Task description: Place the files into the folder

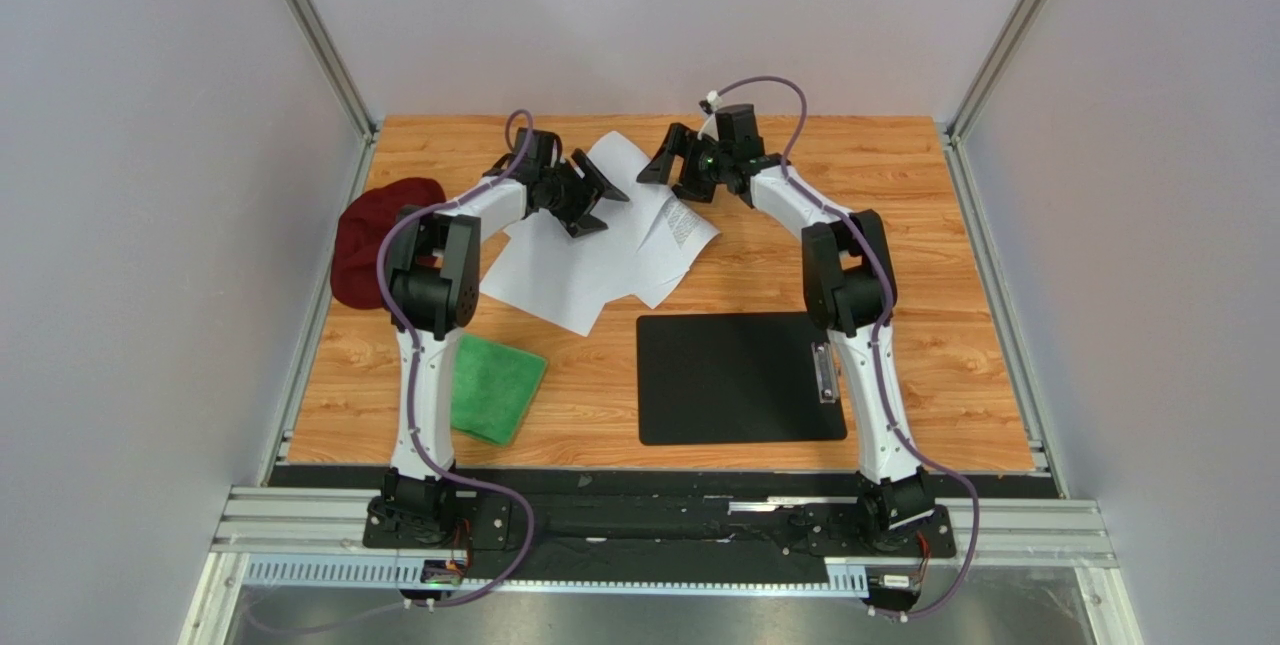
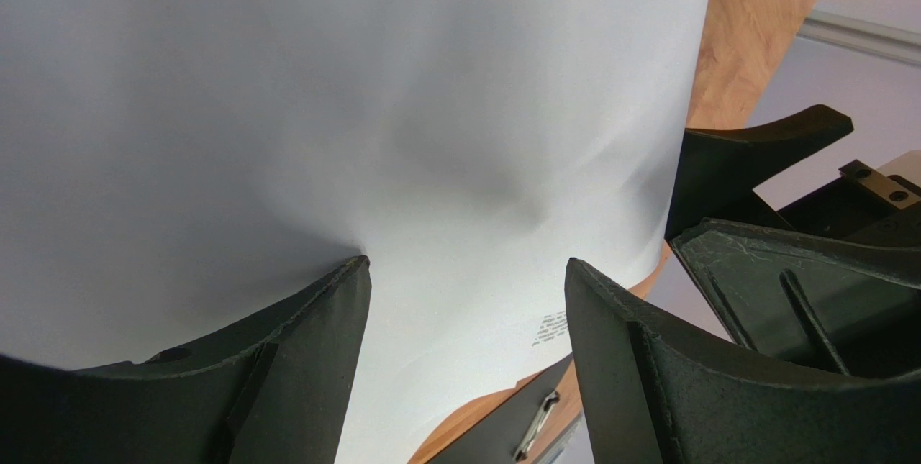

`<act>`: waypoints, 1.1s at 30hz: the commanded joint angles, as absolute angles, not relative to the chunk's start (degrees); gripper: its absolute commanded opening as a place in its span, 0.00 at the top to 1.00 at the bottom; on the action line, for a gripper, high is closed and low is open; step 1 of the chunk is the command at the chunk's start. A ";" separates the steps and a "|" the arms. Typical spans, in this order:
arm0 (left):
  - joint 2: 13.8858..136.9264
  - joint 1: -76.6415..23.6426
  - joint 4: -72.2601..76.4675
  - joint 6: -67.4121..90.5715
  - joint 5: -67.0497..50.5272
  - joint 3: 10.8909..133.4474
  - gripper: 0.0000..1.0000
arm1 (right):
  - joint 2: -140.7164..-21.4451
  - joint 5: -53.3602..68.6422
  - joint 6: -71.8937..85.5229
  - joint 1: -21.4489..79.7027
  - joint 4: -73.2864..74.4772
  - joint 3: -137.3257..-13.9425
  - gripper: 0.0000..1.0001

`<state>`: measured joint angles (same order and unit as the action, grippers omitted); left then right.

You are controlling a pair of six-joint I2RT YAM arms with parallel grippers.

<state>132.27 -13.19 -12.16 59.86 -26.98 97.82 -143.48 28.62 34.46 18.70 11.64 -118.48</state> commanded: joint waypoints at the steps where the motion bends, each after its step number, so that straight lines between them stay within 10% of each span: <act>1: 131.92 -12.92 -16.35 57.66 -26.10 97.82 0.24 | -137.55 27.52 30.68 18.90 11.51 -120.85 0.16; 33: 131.57 -12.48 -14.68 57.92 -27.42 97.65 0.24 | -133.95 33.14 60.21 18.55 -25.14 -98.79 0.17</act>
<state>132.27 -12.82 -12.19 59.70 -27.99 97.82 -138.69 33.15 56.42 18.68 -16.29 -99.20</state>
